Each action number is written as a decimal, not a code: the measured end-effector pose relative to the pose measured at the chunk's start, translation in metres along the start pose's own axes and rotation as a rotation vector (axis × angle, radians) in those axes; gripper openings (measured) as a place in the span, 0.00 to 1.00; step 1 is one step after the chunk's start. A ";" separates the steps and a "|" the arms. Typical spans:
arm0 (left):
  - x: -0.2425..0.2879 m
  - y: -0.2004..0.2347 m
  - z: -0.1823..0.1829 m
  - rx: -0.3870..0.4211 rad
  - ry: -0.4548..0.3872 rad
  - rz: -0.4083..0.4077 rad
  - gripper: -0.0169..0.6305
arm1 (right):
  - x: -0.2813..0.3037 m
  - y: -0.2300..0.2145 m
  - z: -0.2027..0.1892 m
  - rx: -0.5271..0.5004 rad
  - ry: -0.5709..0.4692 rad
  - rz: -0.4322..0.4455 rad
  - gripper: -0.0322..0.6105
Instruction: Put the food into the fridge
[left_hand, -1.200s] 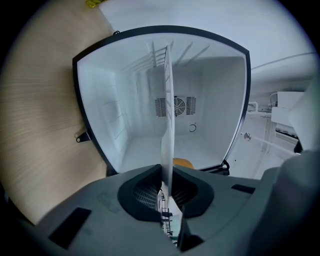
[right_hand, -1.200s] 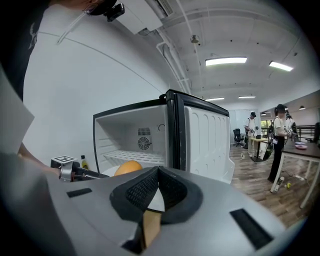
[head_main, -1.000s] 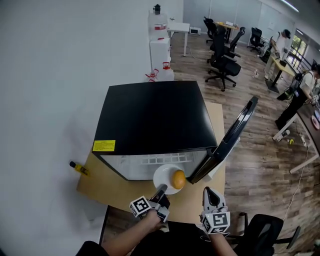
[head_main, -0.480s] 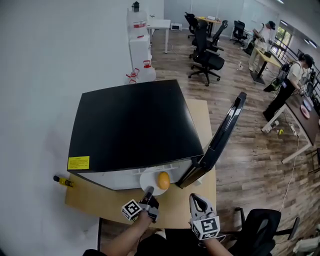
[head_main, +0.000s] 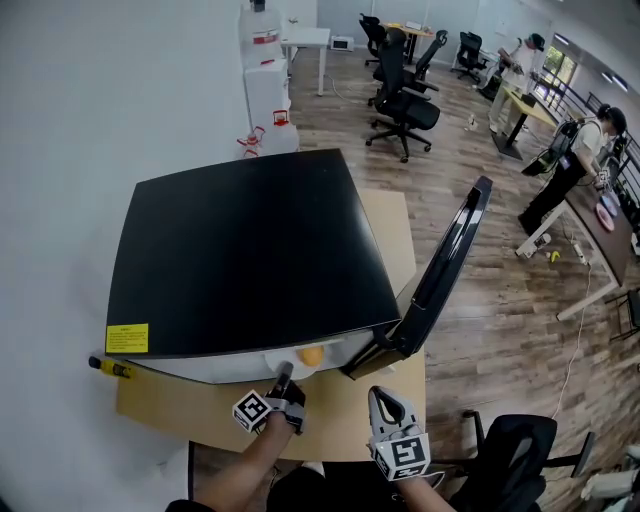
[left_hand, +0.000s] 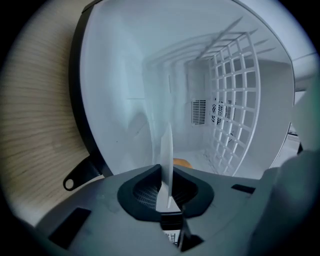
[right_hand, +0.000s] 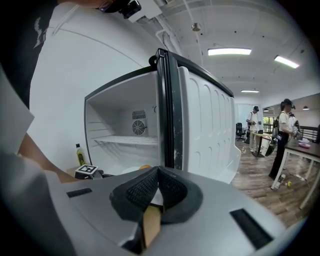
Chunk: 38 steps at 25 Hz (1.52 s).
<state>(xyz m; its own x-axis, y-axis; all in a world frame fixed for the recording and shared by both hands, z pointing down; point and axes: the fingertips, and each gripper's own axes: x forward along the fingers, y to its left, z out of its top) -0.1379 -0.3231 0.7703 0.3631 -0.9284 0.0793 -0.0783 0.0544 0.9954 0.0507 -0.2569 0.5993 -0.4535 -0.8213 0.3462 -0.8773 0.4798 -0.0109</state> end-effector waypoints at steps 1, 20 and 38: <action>0.002 0.000 0.000 -0.005 -0.004 -0.001 0.08 | 0.002 0.004 -0.001 -0.004 0.000 0.011 0.14; 0.037 0.012 -0.007 -0.060 -0.064 0.084 0.08 | -0.006 0.052 -0.039 -0.072 0.059 0.166 0.14; 0.063 0.018 -0.016 -0.023 -0.009 0.264 0.08 | -0.023 0.047 -0.044 -0.035 0.055 0.138 0.14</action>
<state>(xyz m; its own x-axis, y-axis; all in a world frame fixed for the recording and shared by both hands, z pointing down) -0.1016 -0.3748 0.7940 0.3248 -0.8840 0.3363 -0.1477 0.3038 0.9412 0.0270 -0.2017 0.6322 -0.5595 -0.7289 0.3946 -0.8006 0.5985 -0.0295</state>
